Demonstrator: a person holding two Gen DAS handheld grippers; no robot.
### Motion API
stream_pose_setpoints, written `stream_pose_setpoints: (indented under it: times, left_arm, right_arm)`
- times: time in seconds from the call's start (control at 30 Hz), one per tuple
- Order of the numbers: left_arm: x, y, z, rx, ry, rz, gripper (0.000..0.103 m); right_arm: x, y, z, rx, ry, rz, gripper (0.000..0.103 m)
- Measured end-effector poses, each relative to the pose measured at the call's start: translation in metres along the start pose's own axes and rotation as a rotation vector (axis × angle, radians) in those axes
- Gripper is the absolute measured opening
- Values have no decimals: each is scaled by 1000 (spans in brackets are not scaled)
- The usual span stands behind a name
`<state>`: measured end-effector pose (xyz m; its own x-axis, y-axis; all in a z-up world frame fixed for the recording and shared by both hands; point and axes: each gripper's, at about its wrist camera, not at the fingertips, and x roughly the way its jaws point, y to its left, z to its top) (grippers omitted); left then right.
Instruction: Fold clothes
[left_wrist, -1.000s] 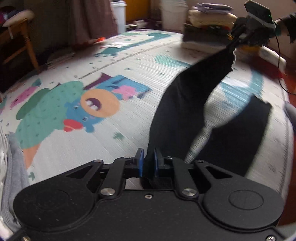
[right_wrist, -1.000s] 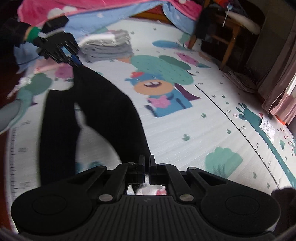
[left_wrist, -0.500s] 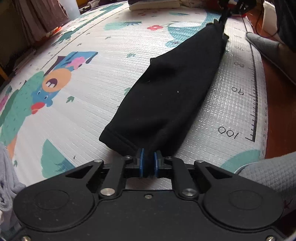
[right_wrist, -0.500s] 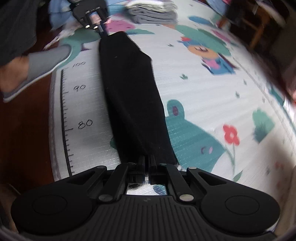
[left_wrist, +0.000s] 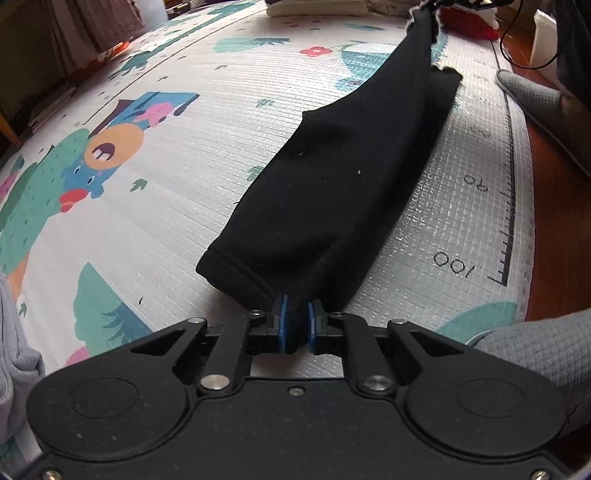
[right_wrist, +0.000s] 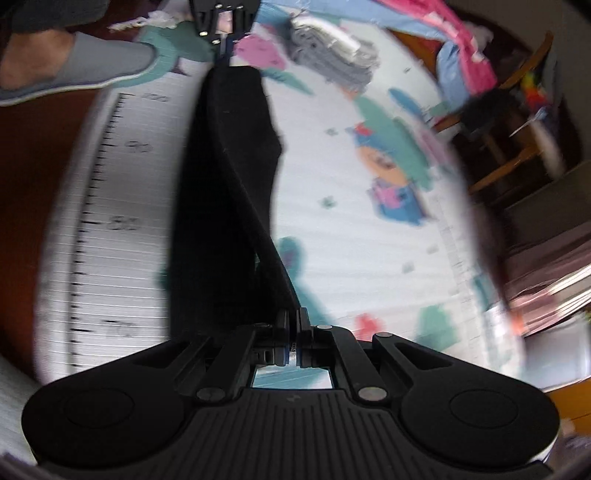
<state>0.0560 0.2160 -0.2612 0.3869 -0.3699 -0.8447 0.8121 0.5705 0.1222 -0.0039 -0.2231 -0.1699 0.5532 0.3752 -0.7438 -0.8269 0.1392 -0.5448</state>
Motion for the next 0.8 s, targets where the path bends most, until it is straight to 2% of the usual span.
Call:
stream_pose_setpoints:
  times: [0.03, 0.13, 0.2, 0.4, 0.5, 0.6, 0.77, 0.8]
  left_arm:
    - [1, 0, 0, -8, -1, 0, 9]
    - [3, 1, 0, -33, -7, -4, 9]
    - [3, 0, 1, -26, -5, -3, 9]
    - [4, 1, 0, -32, -8, -1, 9]
    - [3, 0, -1, -32, -12, 6, 9]
    - [3, -1, -1, -32, -18, 14, 9]
    - [4, -1, 0, -31, -14, 17, 9]
    - [4, -1, 0, -31, -12, 19, 9]
  right_arm:
    - [6, 4, -4, 21, 13, 23, 5]
    - [31, 42, -27, -11, 90, 199, 5]
    - [42, 52, -35, 31, 120, 247, 5]
    - [48, 45, -25, 100, 129, 259, 10]
    - [44, 38, -25, 144, 129, 307, 23]
    - [38, 17, -25, 258, 107, 358, 25]
    - [53, -31, -33, 549, 86, 277, 37]
    - [59, -41, -38, 617, 87, 270, 42]
